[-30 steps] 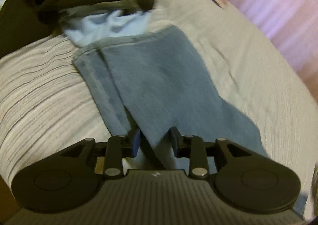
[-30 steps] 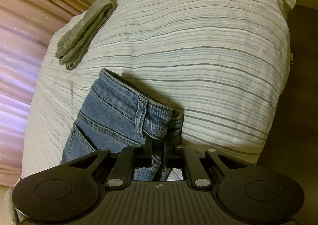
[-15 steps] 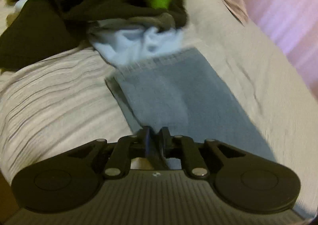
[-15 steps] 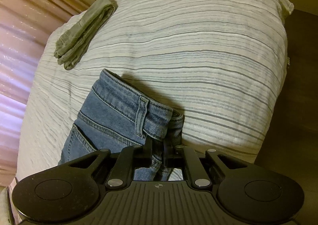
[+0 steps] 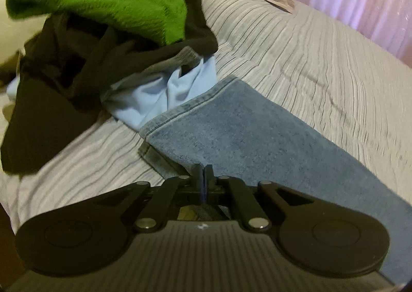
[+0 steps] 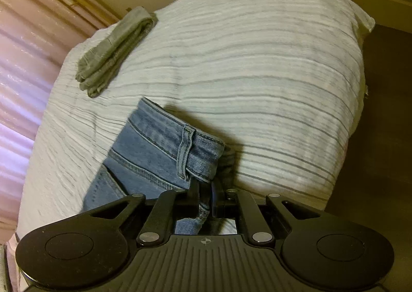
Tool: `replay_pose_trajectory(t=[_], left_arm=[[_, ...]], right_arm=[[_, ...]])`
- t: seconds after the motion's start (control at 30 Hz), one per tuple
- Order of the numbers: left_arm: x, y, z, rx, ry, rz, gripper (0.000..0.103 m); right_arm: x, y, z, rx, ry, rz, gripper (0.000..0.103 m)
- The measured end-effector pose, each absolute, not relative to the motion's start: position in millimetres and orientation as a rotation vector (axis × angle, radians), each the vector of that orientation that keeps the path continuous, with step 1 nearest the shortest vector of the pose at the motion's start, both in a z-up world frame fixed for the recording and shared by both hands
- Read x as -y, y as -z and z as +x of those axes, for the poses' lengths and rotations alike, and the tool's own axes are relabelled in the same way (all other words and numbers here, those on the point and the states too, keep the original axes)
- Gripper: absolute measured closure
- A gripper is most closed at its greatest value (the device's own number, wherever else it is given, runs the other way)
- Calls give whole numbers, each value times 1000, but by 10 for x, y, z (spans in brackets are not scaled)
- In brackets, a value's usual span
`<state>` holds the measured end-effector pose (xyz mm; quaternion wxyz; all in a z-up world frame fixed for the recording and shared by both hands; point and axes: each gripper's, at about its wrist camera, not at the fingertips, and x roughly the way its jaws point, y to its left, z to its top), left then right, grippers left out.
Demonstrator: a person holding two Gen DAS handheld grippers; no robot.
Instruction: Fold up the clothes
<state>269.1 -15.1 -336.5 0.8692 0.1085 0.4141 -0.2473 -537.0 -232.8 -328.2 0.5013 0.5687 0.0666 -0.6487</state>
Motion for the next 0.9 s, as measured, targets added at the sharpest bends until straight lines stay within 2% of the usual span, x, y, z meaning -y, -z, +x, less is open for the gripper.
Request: replay_pose_trajectory(t=[0.07,0.1,0.13,0.17,0.4,0.6,0.77,0.9], left_arm=[[179,3418,2670,-880,509,289,100],[217,3460,2662,-898,500,338,100],[265,3486,2641,-911,490,387,99],[307,3495,2611,-915,480,428,99],[552,3125,2249,-944,585,469,95],[1575,3026,1646,-919,928,530,87],[2824,3086,893,-1066,1349,489,75],[3634,3185,195,-1210,1632,543,56]], right_arm=[[2357,3311,-5340,-230,1557,1358,96],[2377,3297,-5324,-270,1554,1346,71],[2393,3238,-5316,-322,1577,1333,36],[2401,3172,-5312,-366,1597,1315,26],[2560,2696,-5453,-341,1553,1121,25],[3356,2798,-5451,-253,1357,1164,25],[3812,3040,-5402,-306,1209,1238,25],[3857,3182,-5426,-320,1135,1267,25]])
